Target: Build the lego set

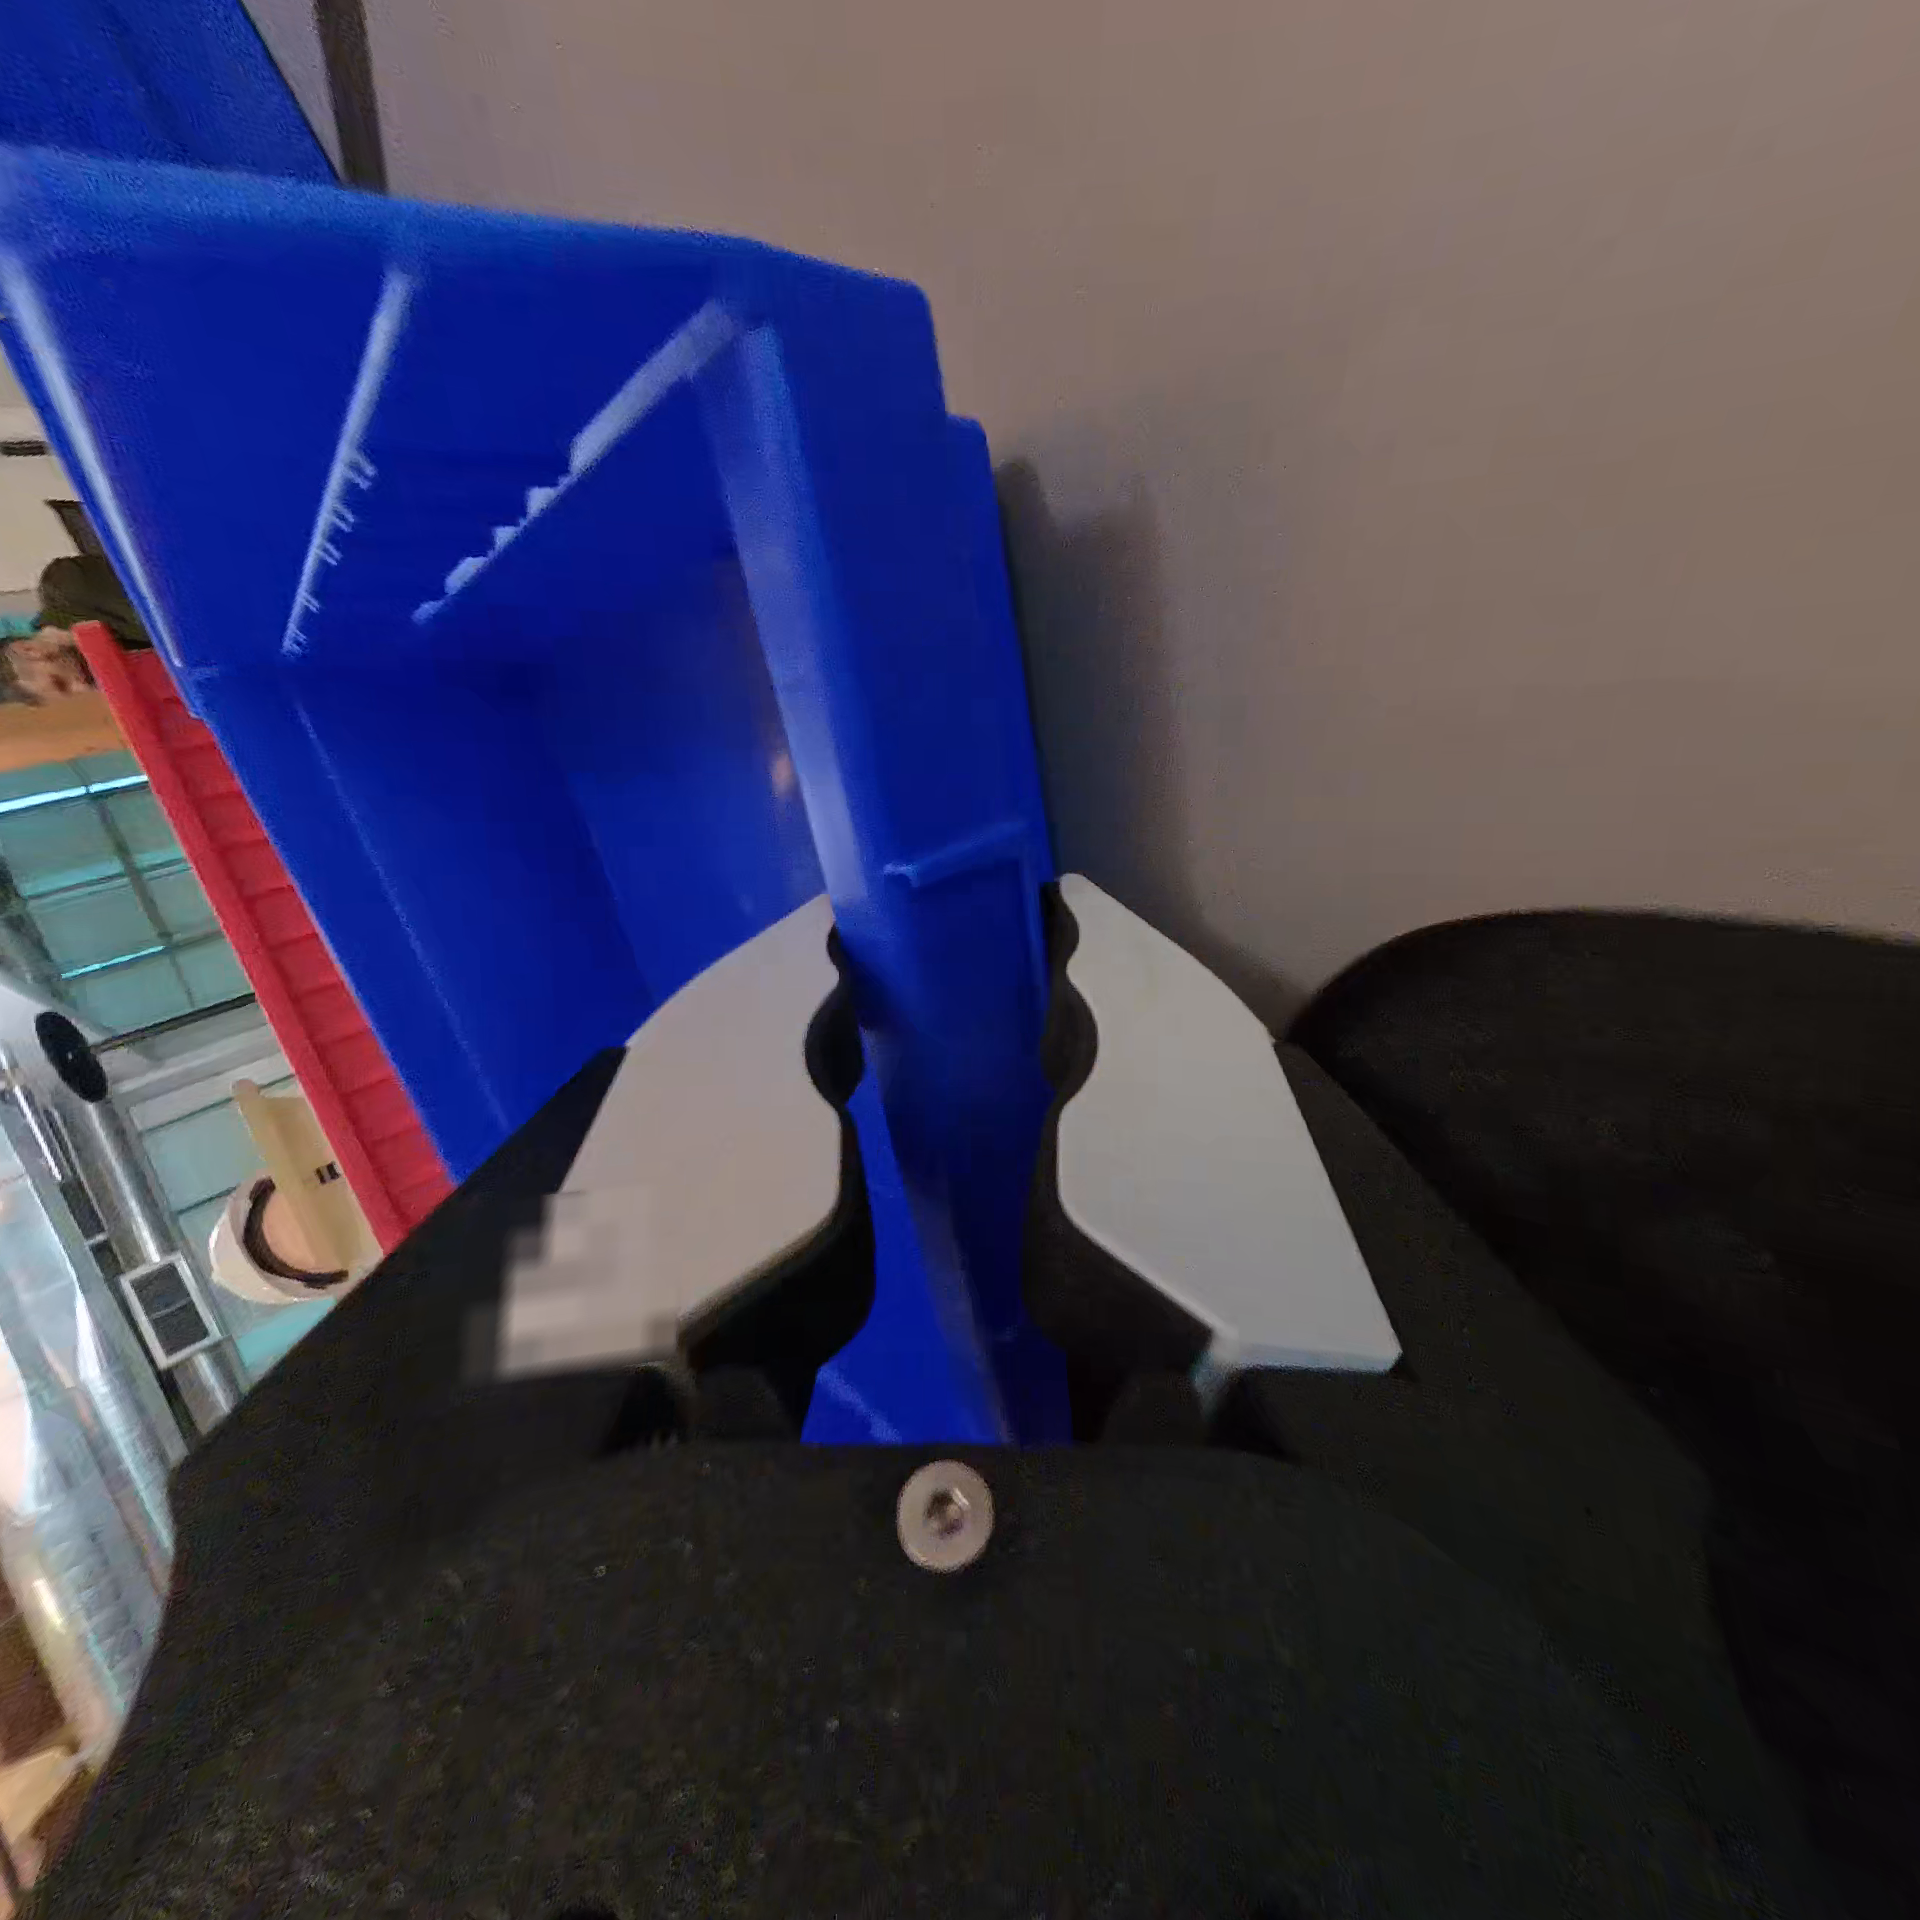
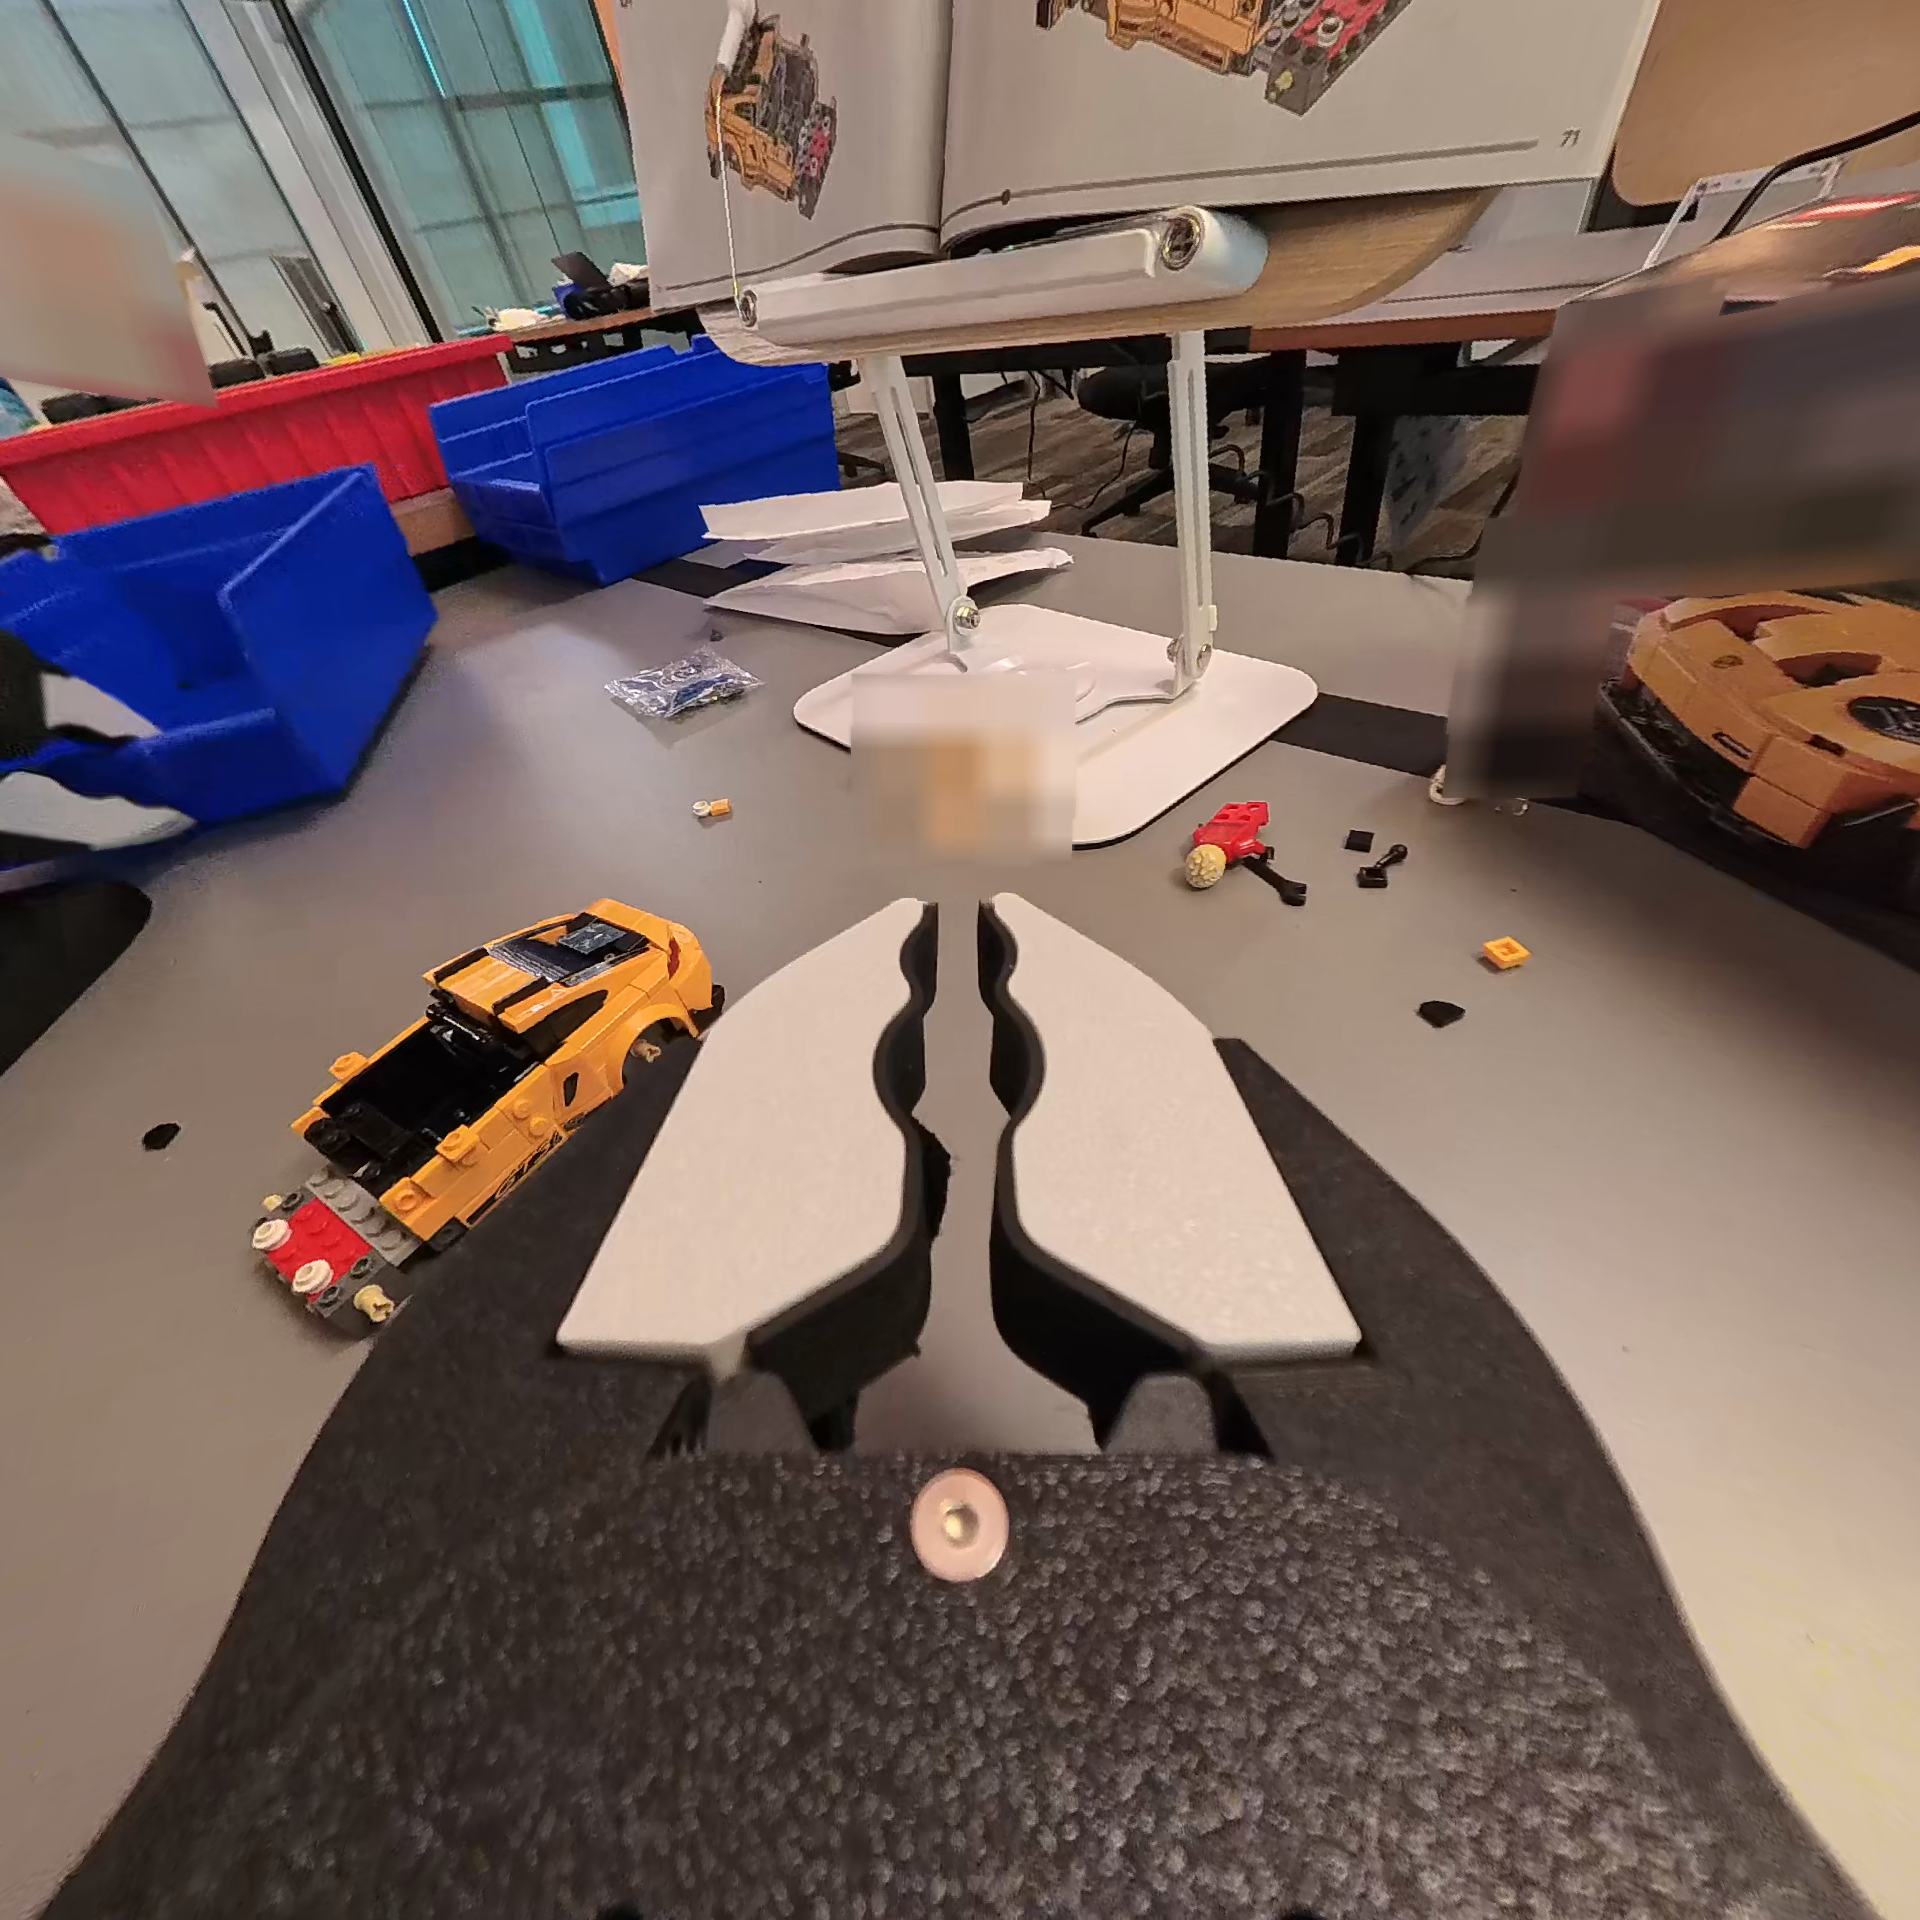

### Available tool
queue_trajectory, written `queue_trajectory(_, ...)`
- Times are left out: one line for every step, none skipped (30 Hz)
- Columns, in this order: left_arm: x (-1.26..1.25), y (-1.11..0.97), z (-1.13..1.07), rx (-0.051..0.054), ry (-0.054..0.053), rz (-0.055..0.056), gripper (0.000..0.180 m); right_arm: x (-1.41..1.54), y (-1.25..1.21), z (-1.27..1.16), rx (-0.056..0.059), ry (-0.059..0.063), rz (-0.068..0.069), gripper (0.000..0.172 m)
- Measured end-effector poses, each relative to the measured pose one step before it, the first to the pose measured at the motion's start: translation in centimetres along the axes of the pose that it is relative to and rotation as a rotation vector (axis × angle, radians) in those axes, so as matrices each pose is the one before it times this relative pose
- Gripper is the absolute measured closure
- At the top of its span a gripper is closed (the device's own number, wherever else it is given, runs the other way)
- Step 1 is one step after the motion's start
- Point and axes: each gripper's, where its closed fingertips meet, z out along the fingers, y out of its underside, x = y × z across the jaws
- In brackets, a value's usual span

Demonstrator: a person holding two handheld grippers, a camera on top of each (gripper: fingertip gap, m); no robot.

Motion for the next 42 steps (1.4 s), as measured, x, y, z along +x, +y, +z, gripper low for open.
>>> queue_trajectory(0.666,-0.462,-0.353,0.0125,-0.0277,0.0041,0.148,-0.036,-0.013,0.013,0.0004,-0.0011,-0.0007,0.165)
queue_trajectory(0.501,-0.252,-0.191,0.0107,-0.0377,0.0331,0.148,-0.053,-0.006,-0.001,0.0008,-0.0020,0.0013,0.165)
queue_trajectory(0.079,-0.215,-0.189,0.0156,-0.0400,0.0179,0.148,-0.018,-0.003,0.001,0.0002,-0.0006,0.0014,0.165)
queue_trajectory(-0.295,-0.220,-0.231,0.0241,-0.0340,0.0068,0.149,-0.014,0.005,-0.005,-0.0002,-0.0003,0.0001,0.165)
queue_trajectory(-0.455,-0.180,-0.255,0.0182,-0.0395,0.0182,0.149,-0.002,-0.030,-0.013,0.0013,0.0013,-0.0013,0.165)
queue_trajectory(-0.498,-0.315,-0.298,0.0231,-0.0426,0.0202,0.148,-0.002,-0.036,0.003,0.0007,0.0007,-0.0023,0.165)
queue_trajectory(-0.503,-0.443,-0.334,0.0282,-0.0379,0.0140,0.149,0.005,0.006,-0.006,-0.0010,0.0009,-0.0023,0.165)
queue_trajectory(-0.441,-0.436,-0.299,0.0213,-0.0249,0.0075,0.149,-0.015,0.011,0.005,-0.0005,0.0005,-0.0018,0.165)
queue_trajectory(-0.325,-0.295,-0.146,0.0068,-0.0117,0.0080,0.149,-0.040,0.011,0.016,-0.0008,-0.0011,-0.0006,0.165)
queue_trajectory(-0.182,-0.274,-0.002,0.0080,0.0007,0.0017,0.148,-0.034,-0.007,0.008,0.0001,-0.0007,-0.0015,0.165)
queue_trajectory(-0.036,-0.191,0.078,0.0031,0.0062,0.0072,0.148,-0.026,-0.008,-0.003,-0.0003,0.0004,-0.0034,0.165)
queue_trajectory(0.097,-0.172,0.112,0.0013,0.0083,0.0061,0.148,0.007,-0.011,-0.010,0.0000,0.0021,-0.0045,0.165)
queue_trajectory(0.211,-0.140,0.128,-0.0007,0.0096,0.0072,0.148,0.000,-0.010,-0.011,-0.0001,0.0019,-0.0040,0.165)
queue_trajectory(0.275,-0.096,0.131,-0.0046,0.0119,0.0061,0.149,-0.008,-0.018,-0.011,0.0003,0.0005,-0.0022,0.165)
queue_trajectory(0.316,-0.067,0.119,-0.0046,0.0168,0.0039,0.149,-0.006,-0.003,0.008,0.0003,0.0002,-0.0006,0.165)
queue_trajectory(0.353,-0.062,0.103,-0.0007,0.0254,0.0020,0.149,0.002,0.009,0.006,-0.0009,-0.0003,0.0000,0.165)
queue_trajectory(0.409,-0.107,0.060,0.0058,0.0371,-0.0035,0.149,-0.006,0.019,0.005,-0.0008,-0.0003,0.0000,0.165)
queue_trajectory(0.424,-0.176,-0.026,0.0106,0.0494,-0.0239,0.150,0.009,-0.008,-0.002,0.0006,-0.0001,0.0003,0.165)
queue_trajectory(0.446,-0.284,-0.099,0.0167,0.0588,-0.0332,0.149,-0.012,-0.020,0.004,0.0008,-0.0005,0.0006,0.165)
queue_trajectory(0.481,-0.364,-0.114,0.0214,0.0642,-0.0284,0.149,-0.016,0.001,0.006,-0.0001,-0.0004,-0.0002,0.165)
queue_trajectory(0.088,-0.229,-0.064,0.0110,0.0288,-0.0119,0.150,0.013,0.049,0.014,-0.0018,0.0002,-0.0005,0.165)
queue_trajectory(-0.194,-0.126,-0.027,0.0030,0.0067,0.0042,0.150,0.005,0.024,0.013,-0.0014,0.0001,-0.0001,0.165)
queue_trajectory(-0.115,-0.124,-0.005,0.0066,0.0132,-0.0029,0.150,0.011,-0.007,-0.014,0.0007,0.0003,-0.0001,0.165)
queue_trajectory(-0.161,-0.096,-0.017,0.0063,0.0079,-0.0035,0.150,0.018,-0.015,-0.008,0.0005,0.0010,-0.0004,0.165)
queue_trajectory(-0.122,-0.032,0.016,0.0019,0.0046,0.0015,0.150,0.044,-0.005,-0.010,0.0003,0.0013,-0.0002,0.165)
queue_trajectory(-0.047,-0.029,0.025,0.0069,0.0055,0.0054,0.150,0.027,-0.007,-0.009,0.0005,0.0007,0.0010,0.165)
queue_trajectory(0.022,-0.038,0.046,0.0097,0.0084,0.0003,0.150,0.001,-0.005,-0.001,0.0002,-0.0007,0.0016,0.165)
queue_trajectory(0.115,-0.022,0.073,0.0093,0.0123,-0.0001,0.151,0.020,0.004,0.001,0.0003,0.0001,0.0007,0.165)
queue_trajectory(0.191,0.012,0.102,0.0087,0.0128,0.0069,0.151,-0.006,0.002,0.008,-0.0002,-0.0003,-0.0002,0.165)
queue_trajectory(0.254,0.099,0.164,0.0032,0.0133,0.0105,0.149,-0.019,0.003,0.005,-0.0002,-0.0005,0.0000,0.165)
queue_trajectory(0.321,0.177,0.194,-0.0050,0.0187,0.0080,0.144,-0.025,0.004,0.004,-0.0003,-0.0010,-0.0002,0.165)
queue_trajectory(0.239,0.020,0.053,0.0057,0.0209,-0.0012,0.141,-0.011,0.021,0.013,-0.0011,-0.0006,-0.0003,0.165)
queue_trajectory(0.086,-0.247,-0.203,0.0249,0.0240,-0.0124,0.136,-0.009,0.016,0.007,-0.0006,-0.0005,0.0001,0.165)
queue_trajectory(0.118,-0.445,-0.395,0.0368,0.0377,-0.0247,0.131,-0.001,-0.003,-0.007,0.0004,-0.0003,0.0000,0.165)
queue_trajectory(0.085,-0.560,-0.548,0.0443,0.0448,-0.0337,0.128,0.019,-0.006,0.005,0.0003,0.0006,-0.0003,0.165)
queue_trajectory(0.084,-0.694,-0.672,0.0523,0.0565,-0.0459,0.124,0.009,0.005,-0.009,-0.0004,0.0001,0.0007,0.165)
queue_trajectory(-0.117,-0.871,-0.806,0.0640,0.0572,-0.0694,0.121,0.000,-0.001,0.003,0.0006,-0.0009,0.0016,0.165)
queue_trajectory(-0.636,-1.014,-0.883,0.0736,0.0375,-0.0908,0.122,-0.017,-0.023,-0.003,0.0011,-0.0008,0.0013,0.165)
queue_trajectory(-1.345,-0.961,-0.844,0.0676,0.0036,-0.0995,0.126,-0.035,-0.010,0.005,0.0001,-0.0013,0.0004,0.165)
queue_trajectory(-1.903,-0.779,-0.651,0.0511,-0.0212,-0.0947,0.127,-0.044,0.015,0.021,-0.0003,-0.0015,-0.0004,0.165)
queue_trajectory(-2.218,-0.509,-0.320,0.0273,-0.0339,-0.0929,0.130,-0.062,0.026,0.021,-0.0012,-0.0018,-0.0003,0.165)
queue_trajectory(-2.309,-0.050,0.087,-0.0089,-0.0363,-0.0992,0.132,-0.058,0.023,0.025,-0.0011,-0.0020,0.0002,0.165)
